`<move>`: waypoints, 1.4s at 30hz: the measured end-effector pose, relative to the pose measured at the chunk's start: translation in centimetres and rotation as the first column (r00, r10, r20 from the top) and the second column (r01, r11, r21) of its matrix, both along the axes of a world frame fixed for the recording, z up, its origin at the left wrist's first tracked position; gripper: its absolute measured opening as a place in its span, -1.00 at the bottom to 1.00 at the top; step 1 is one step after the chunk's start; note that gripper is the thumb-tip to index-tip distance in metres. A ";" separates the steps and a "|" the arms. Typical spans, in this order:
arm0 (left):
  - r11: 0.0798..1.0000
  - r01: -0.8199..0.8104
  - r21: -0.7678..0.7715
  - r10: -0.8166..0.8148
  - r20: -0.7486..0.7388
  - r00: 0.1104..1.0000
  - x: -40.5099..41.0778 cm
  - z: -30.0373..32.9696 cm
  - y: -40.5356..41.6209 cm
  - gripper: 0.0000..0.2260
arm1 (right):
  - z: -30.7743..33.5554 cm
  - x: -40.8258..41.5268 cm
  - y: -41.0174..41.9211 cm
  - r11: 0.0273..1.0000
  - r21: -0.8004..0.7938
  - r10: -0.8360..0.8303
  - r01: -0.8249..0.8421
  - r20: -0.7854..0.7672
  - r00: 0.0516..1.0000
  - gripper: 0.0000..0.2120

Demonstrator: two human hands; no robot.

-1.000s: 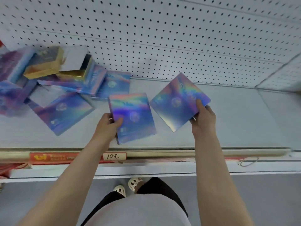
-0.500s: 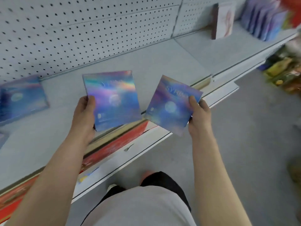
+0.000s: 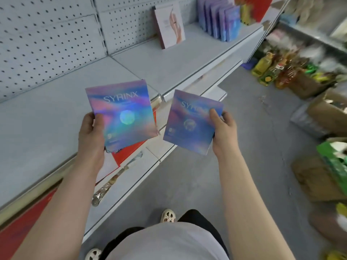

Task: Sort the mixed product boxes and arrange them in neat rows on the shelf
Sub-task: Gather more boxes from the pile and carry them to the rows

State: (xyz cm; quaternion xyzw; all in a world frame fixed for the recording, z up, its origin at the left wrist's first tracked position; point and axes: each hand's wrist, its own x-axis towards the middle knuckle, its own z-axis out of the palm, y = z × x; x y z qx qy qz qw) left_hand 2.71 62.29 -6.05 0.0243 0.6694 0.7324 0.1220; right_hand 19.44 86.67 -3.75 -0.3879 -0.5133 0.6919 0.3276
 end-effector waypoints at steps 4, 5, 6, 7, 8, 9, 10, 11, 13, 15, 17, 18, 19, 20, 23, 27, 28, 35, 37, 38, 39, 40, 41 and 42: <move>1.000 0.012 0.015 -0.011 -0.033 0.999 1.0 0.3 7.6 -0.91 | 0.8 0.1 7.5 1.000 0.005 -0.017 0.017 -0.006 1.000 -0.90; 1.000 0.022 0.014 -0.022 -0.029 0.999 1.0 0.3 9.2 -0.91 | 0.9 0.0 9.0 1.000 -0.005 -0.024 0.024 -0.013 1.000 -0.90; 0.999 0.033 0.008 -0.033 -0.026 0.999 0.9 0.3 10.6 -0.90 | 0.9 -0.3 10.5 0.999 -0.015 -0.031 0.031 -0.021 0.999 -0.90; 0.999 0.041 0.002 -0.041 -0.030 0.999 0.6 0.4 12.1 -0.90 | 0.8 -0.6 12.0 0.999 -0.022 -0.039 0.038 -0.027 0.999 -0.91; 0.999 0.044 -0.009 -0.045 -0.036 0.998 0.1 0.3 13.4 -0.89 | 0.7 -0.9 13.4 0.999 -0.024 -0.047 0.047 -0.031 0.998 -0.90; 0.999 0.042 -0.014 -0.042 -0.041 0.998 -0.4 0.2 14.8 -0.89 | 0.5 -1.4 14.9 0.998 -0.023 -0.055 0.055 -0.033 0.998 -0.90; 0.999 0.036 -0.012 -0.036 -0.042 0.998 -1.0 0.2 16.3 -0.89 | 0.4 -2.0 16.3 0.998 -0.023 -0.063 0.062 -0.035 0.997 -0.89; 1.000 0.025 -0.007 -0.025 -0.041 0.999 -1.8 0.1 17.7 -0.90 | 0.4 -2.6 17.7 0.998 -0.021 -0.067 0.066 -0.035 0.997 -0.89; 1.000 0.001 0.003 -0.001 -0.032 0.999 -3.4 0.0 21.0 -0.90 | 0.5 -4.2 20.7 0.998 -0.014 -0.064 0.063 -0.031 0.997 -0.90; 0.999 -0.009 0.033 0.010 -0.023 1.000 -5.3 -0.5 24.2 -0.89 | 0.6 -6.2 23.9 0.999 -0.006 -0.051 0.051 -0.017 0.999 -0.89; 0.998 -0.014 0.062 0.015 -0.016 1.000 -7.2 -0.9 27.9 -0.88 | 0.8 -8.6 27.4 0.999 0.018 -0.043 0.043 0.003 0.999 -0.88; 0.998 -0.014 0.062 0.014 -0.008 1.000 -8.2 -0.9 29.7 -0.87 | 1.1 -9.8 29.1 0.999 0.037 -0.038 0.038 0.013 0.999 -0.89; 0.998 -0.013 0.063 0.013 -0.002 1.000 -9.3 -0.8 31.6 -0.87 | 1.4 -11.2 30.7 0.998 0.051 -0.036 0.035 0.022 0.999 -0.90; 0.997 -0.018 0.069 0.018 0.004 1.000 -10.3 -0.7 33.3 -0.87 | 1.7 -12.5 32.2 0.998 0.061 -0.032 0.030 0.033 0.999 -0.91; 0.998 -0.039 0.057 0.040 -0.012 0.999 -13.3 -0.1 37.7 -0.87 | 2.8 -16.3 36.5 0.994 0.112 -0.015 0.006 0.074 0.997 -0.93; 0.998 -0.051 0.047 0.052 -0.031 0.998 -17.0 0.6 41.6 -0.88 | 3.4 -21.6 41.6 0.985 0.174 0.001 -0.015 0.077 0.997 -0.93; 0.997 -0.056 0.044 0.057 -0.033 0.998 -17.8 0.6 42.1 -0.88 | 3.4 -23.0 42.7 0.982 0.188 0.000 -0.015 0.082 0.997 -0.92; 0.977 -0.212 0.018 0.212 -0.024 0.977 -22.4 0.2 44.9 -0.88 | 1.5 -34.4 49.4 0.953 0.283 0.080 -0.107 0.106 0.991 -0.89; 0.965 -0.261 0.017 0.261 -0.030 0.965 -23.3 0.0 45.7 -0.86 | 0.9 -37.7 51.3 0.947 0.290 0.119 -0.140 0.087 0.989 -0.88; 0.959 -0.282 0.016 0.282 -0.031 0.959 -23.6 -0.2 46.2 -0.85 | 0.7 -39.4 52.3 0.939 0.304 0.143 -0.163 0.086 0.986 -0.87; 0.954 -0.301 0.013 0.301 -0.031 0.953 -23.9 -0.3 46.9 -0.85 | 0.6 -41.0 53.2 0.925 0.329 0.171 -0.191 0.090 0.981 -0.85; 0.946 -0.324 0.018 0.325 -0.035 0.945 -24.0 -0.2 47.7 -0.87 | 0.5 -42.6 54.2 0.905 0.361 0.204 -0.225 0.096 0.974 -0.83; 0.936 -0.352 0.027 0.353 -0.040 0.935 -24.2 -0.1 48.6 -0.88 | 0.5 -44.1 55.1 0.882 0.392 0.242 -0.264 0.103 0.965 -0.79; 0.923 -0.383 0.030 0.384 -0.046 0.922 -24.3 0.0 49.6 -0.89 | 0.6 -45.5 56.0 0.855 0.417 0.283 -0.308 0.122 0.951 -0.73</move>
